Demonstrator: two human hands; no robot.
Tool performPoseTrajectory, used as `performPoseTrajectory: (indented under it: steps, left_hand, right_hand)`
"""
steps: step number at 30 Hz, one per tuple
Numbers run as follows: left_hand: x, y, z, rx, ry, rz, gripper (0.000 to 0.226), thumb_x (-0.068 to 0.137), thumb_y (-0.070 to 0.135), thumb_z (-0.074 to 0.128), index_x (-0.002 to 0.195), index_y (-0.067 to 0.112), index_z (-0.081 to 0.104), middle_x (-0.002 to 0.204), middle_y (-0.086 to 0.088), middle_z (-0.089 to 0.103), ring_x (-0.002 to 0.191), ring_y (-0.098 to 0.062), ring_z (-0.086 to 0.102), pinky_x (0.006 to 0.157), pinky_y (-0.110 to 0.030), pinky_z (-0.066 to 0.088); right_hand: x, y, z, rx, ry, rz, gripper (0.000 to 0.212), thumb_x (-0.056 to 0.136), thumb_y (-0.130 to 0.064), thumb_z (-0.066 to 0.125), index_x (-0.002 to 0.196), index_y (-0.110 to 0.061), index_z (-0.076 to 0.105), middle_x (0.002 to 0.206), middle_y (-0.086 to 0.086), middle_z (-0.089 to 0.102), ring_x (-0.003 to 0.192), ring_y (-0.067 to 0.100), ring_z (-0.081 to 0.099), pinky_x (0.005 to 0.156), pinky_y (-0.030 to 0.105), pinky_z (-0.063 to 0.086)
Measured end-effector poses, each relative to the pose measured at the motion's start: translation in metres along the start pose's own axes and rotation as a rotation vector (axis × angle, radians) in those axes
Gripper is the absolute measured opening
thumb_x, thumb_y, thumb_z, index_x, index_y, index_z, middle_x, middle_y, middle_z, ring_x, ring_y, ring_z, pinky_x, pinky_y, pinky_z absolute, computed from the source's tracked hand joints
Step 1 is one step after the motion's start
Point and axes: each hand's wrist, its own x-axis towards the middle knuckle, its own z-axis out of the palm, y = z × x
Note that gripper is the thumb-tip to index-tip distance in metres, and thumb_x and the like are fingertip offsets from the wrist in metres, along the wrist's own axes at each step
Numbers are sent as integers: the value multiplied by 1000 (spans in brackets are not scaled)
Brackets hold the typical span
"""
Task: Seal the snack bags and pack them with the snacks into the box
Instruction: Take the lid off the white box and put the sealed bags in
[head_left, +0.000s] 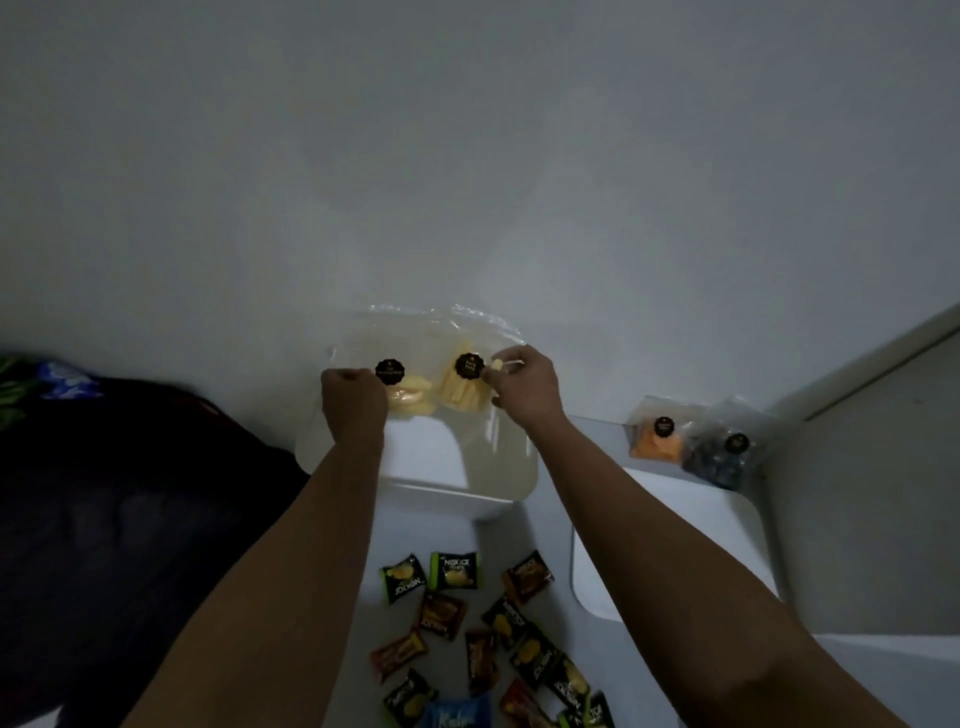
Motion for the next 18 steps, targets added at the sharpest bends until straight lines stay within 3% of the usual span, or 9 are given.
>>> performPoseTrajectory:
  steps: [3, 8, 12, 15, 18]
  left_hand:
    - [21, -19, 9, -4, -39, -59, 28, 99, 12, 45, 118, -4, 57, 118, -20, 65, 111, -34, 63, 79, -31, 40]
    - [56, -45, 35, 15, -113, -134, 28, 98, 10, 46, 120, -2, 58, 121, -25, 64, 112, -39, 63, 91, -41, 51]
    - [68, -61, 53, -7, -133, -156, 28, 97, 5, 47, 125, 4, 49, 126, -20, 58, 110, -34, 61, 80, -34, 45]
    - [74, -69, 63, -35, -150, -145, 42, 97, 9, 54, 138, 9, 44, 144, -18, 50, 124, -34, 57, 92, -31, 45]
    - [73, -66, 66, 2, -187, -188, 60, 98, 18, 57, 152, 8, 32, 154, -17, 41, 135, -34, 49, 101, -31, 40]
  right_hand:
    - [12, 17, 27, -66, -40, 74, 21, 78, -14, 77, 82, -29, 63, 88, -2, 69, 89, 28, 73, 84, 53, 61]
    - [33, 53, 62, -156, 2, 174, 28, 81, -2, 65, 73, -28, 59, 87, -6, 68, 95, 26, 71, 91, 44, 59]
    - [51, 76, 88, -185, 6, 227, 15, 82, -7, 67, 84, -22, 68, 96, 3, 74, 97, 27, 70, 93, 41, 57]
    - [59, 88, 103, -171, 10, 276, 15, 83, -11, 70, 97, -17, 69, 100, 6, 75, 97, 28, 70, 90, 41, 58]
    - [62, 99, 112, -70, -25, 387, 23, 79, -15, 74, 95, -27, 62, 100, 5, 71, 100, 32, 71, 88, 49, 60]
